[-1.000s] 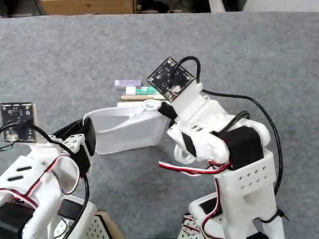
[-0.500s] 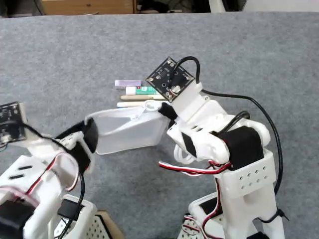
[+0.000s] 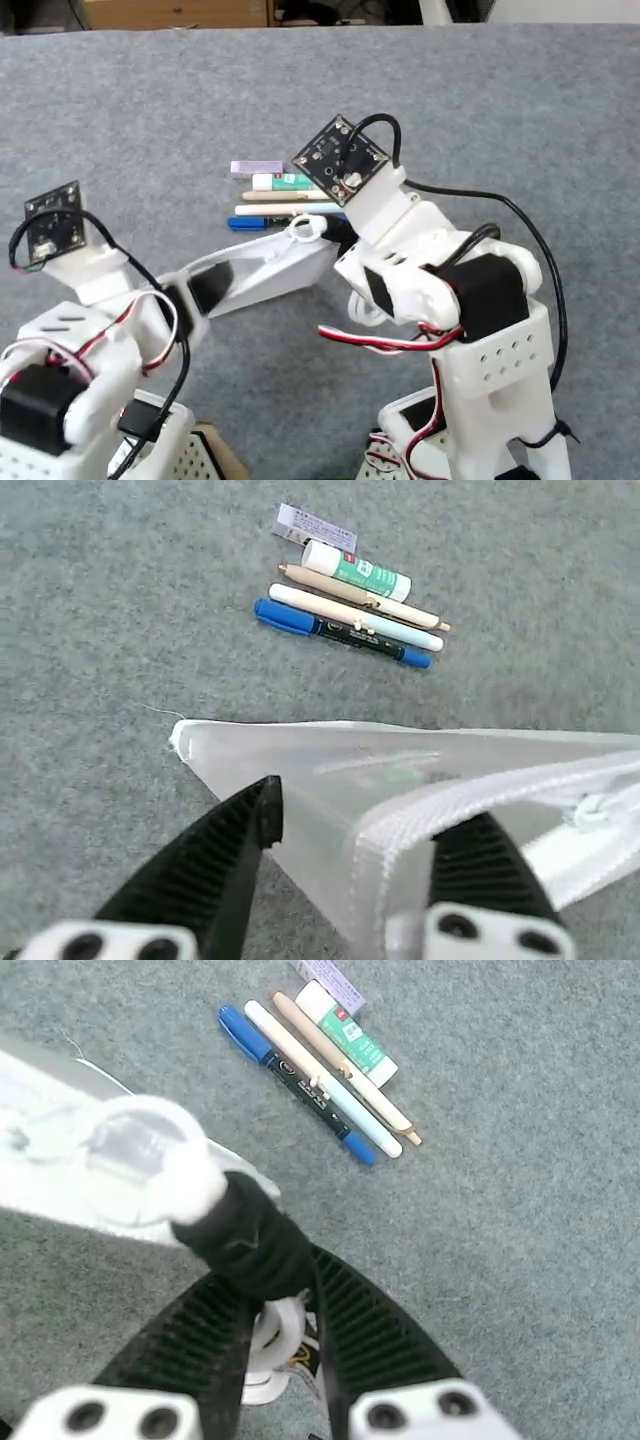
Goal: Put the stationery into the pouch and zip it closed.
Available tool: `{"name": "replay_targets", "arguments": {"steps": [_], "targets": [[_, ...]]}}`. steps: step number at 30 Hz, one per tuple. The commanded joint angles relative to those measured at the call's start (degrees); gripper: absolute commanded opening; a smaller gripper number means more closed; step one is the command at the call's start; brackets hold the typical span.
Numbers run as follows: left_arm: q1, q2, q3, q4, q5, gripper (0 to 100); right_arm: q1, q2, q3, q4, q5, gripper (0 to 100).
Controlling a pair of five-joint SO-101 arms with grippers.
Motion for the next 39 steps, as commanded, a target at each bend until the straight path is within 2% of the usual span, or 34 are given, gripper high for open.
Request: {"name": "replay_targets", "arguments": {"steps": [1,10,14,26,31,36,39], "targets": [[-0.40,1.85,-1.54,0.35,0.53,15,-1.05,-0.40,-0.48,0.09,-0.09,1.3],[-0.48,2.20,-1.01,0.26,0.53,14,-0.97,-0.48,-0.48,0.09,-0.18,1.3],[-0.48,1.93,-1.36,0.09,0.53,3,-0.79,-0.48,-0.48,0.09,-0.18,1.3],[-0.48,2.02,-1.27,0.09,0.53,3,-0.79,-0.48,-0.57,0.18,0.26,1.9],[-0.48,2.37,-1.45,0.09,0.53,3,-0.35,-0.57,-0.48,3.25,0.26,14.5],[-0.48,2.37,-1.36,0.09,0.53,3,5.71,-0.57,-0.57,2.90,0.26,5.4],[-0.48,2.37,-1.10,0.09,0.53,3,6.95,-0.57,-0.75,3.43,0.35,6.4]]}}
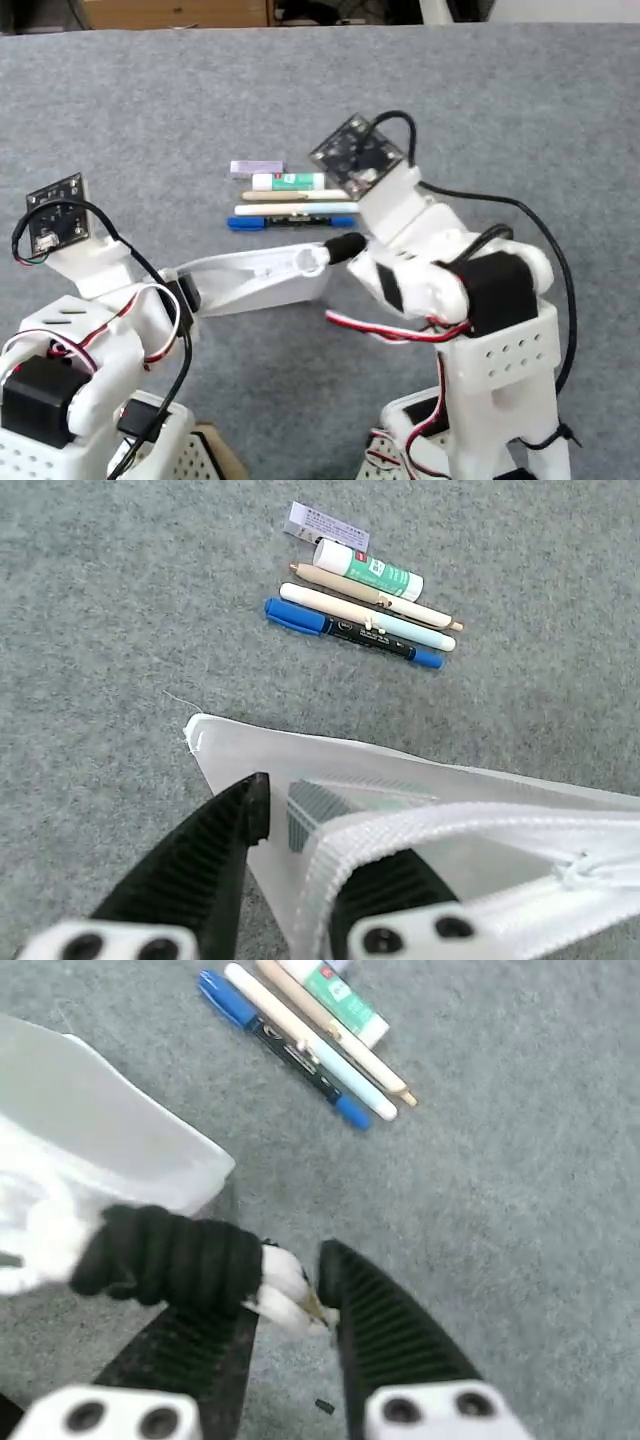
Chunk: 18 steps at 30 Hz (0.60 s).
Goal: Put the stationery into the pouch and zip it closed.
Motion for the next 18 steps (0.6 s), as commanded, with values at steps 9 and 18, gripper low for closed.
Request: {"name": "replay_targets", "arguments": {"steps": [9,18], "targets": [[-0.48,1.32,-0.57,0.09,0.70,3,2.46,-7.52,-0.40,0.18,0.26,13.5],[-0.48,1.32,-0.57,0.09,0.70,3,12.40,-9.01,3.47,-0.35,0.35,1.7]]}}
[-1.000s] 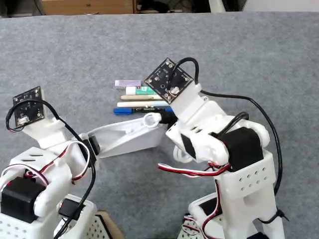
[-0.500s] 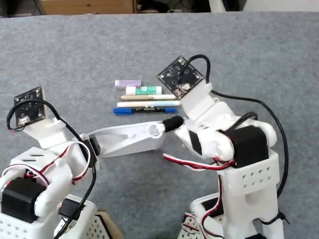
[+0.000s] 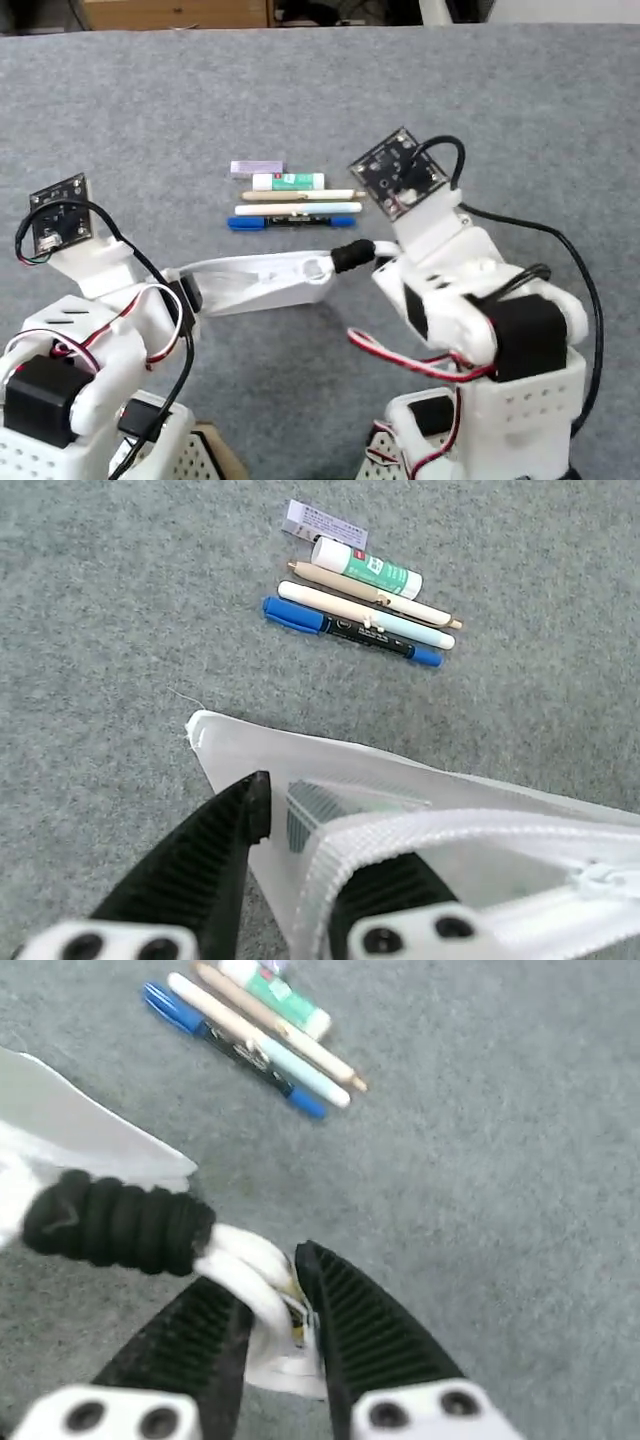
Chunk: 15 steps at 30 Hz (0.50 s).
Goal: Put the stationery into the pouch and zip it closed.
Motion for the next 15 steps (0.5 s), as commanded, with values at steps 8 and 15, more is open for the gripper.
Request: {"name": "replay_targets", "arguments": {"steps": [8,15], "targets": [[-0.48,1.32,-0.48,0.09,0.53,3,5.71,-0.75,0.40,-0.26,0.35,1.2],[-0.48,1.32,-0.84,-0.26,0.70,3,5.63,-1.89,0.48,0.18,0.35,11.6]]}}
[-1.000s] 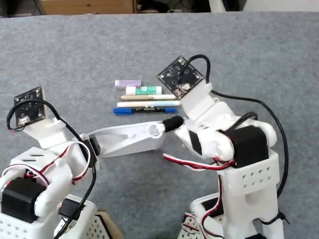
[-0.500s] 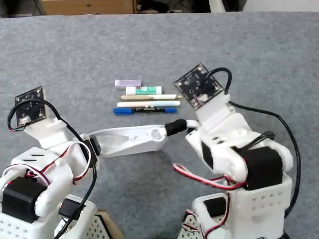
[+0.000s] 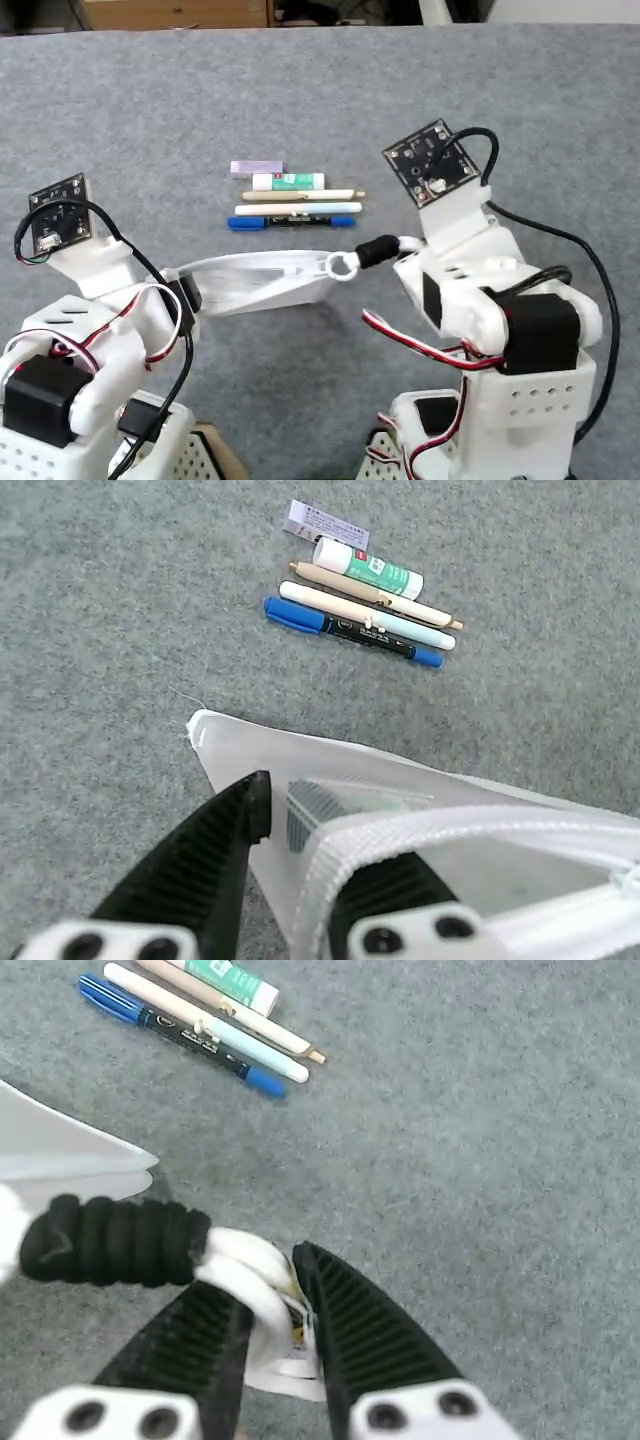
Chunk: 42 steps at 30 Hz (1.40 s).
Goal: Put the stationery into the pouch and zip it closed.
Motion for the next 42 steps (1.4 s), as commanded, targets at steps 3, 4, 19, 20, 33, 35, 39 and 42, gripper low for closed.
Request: {"name": "replay_targets", "arguments": {"steps": [3,4,19,20,33,35,39,42], "targets": [[-0.48,1.32,-0.48,-1.05,0.53,3,0.09,-4.35,-0.13,0.18,0.35,26.3],[-0.48,1.32,-0.48,-1.14,0.53,3,-1.58,-5.23,-0.13,0.18,0.35,27.6],[-0.48,1.49,-0.31,-1.93,0.44,3,-26.64,-9.19,9.19,1.58,3.08,29.6],[-0.48,1.49,-0.31,-1.93,0.44,3,-27.43,-9.63,9.98,1.58,3.25,29.6],[-0.48,1.49,-0.31,-1.85,0.35,3,2.46,-23.69,11.47,-1.93,5.27,25.9],[-1.01,1.49,-0.31,-1.67,0.35,3,6.59,-24.04,12.35,-3.25,5.63,25.9],[-7.08,1.41,-0.31,-1.85,-0.26,3,10.64,-17.27,20.00,-10.90,4.40,25.8],[-10.86,1.49,-0.31,-1.85,-2.99,3,10.37,-7.16,22.02,-17.23,0.97,25.8]]}}
